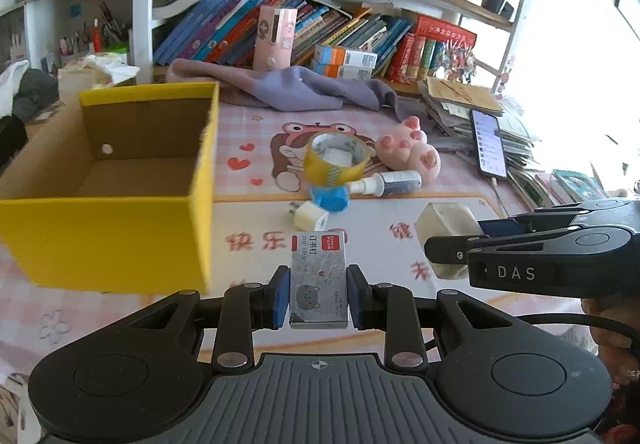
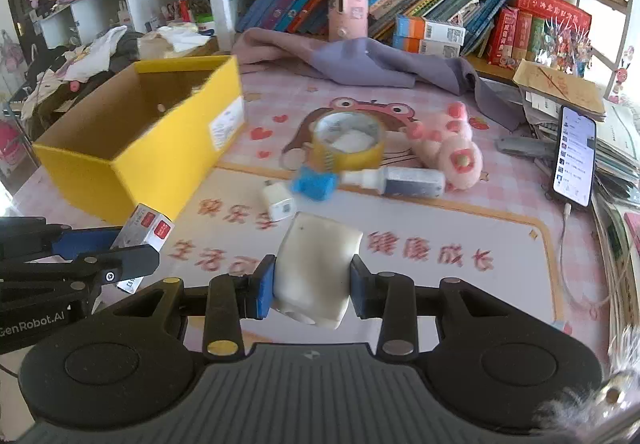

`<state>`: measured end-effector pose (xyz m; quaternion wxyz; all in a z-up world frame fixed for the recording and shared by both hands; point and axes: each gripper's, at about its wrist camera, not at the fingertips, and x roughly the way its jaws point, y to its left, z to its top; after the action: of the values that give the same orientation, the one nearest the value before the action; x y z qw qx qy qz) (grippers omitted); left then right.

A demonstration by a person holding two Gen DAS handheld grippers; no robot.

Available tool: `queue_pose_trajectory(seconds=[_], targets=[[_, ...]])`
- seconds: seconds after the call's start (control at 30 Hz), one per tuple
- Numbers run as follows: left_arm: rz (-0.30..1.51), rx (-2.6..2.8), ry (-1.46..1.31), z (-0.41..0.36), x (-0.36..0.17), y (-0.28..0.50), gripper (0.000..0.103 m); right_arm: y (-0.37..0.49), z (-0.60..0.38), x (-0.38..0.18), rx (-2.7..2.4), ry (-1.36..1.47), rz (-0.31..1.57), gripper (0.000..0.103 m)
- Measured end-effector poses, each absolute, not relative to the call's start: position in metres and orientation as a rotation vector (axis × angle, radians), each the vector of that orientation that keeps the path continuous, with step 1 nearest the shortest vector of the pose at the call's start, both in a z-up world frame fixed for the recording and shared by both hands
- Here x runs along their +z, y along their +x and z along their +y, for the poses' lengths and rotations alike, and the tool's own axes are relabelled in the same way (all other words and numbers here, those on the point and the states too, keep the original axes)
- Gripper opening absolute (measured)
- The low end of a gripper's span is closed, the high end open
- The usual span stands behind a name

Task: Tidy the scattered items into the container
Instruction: 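Lift both held items and carry them over the yellow box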

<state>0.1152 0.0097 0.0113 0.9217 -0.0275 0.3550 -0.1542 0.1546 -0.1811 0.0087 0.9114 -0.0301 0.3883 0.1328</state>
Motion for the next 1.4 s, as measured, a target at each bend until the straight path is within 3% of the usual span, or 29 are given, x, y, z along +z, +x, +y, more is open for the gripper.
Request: queue_pose_trajectory(seconds=[0.57, 1.4], targets=[[0.681, -0.379, -0.025, 0.094, 0.022, 0.042, 0.028, 0.058, -0.084, 0.021, 0.250, -0.059, 0.751, 0.035], [0.740, -0.335, -0.056, 0.125, 0.013, 0.016, 0.028, 0.018, -0.051, 0.019, 0.365, -0.091, 0.764, 0.035]])
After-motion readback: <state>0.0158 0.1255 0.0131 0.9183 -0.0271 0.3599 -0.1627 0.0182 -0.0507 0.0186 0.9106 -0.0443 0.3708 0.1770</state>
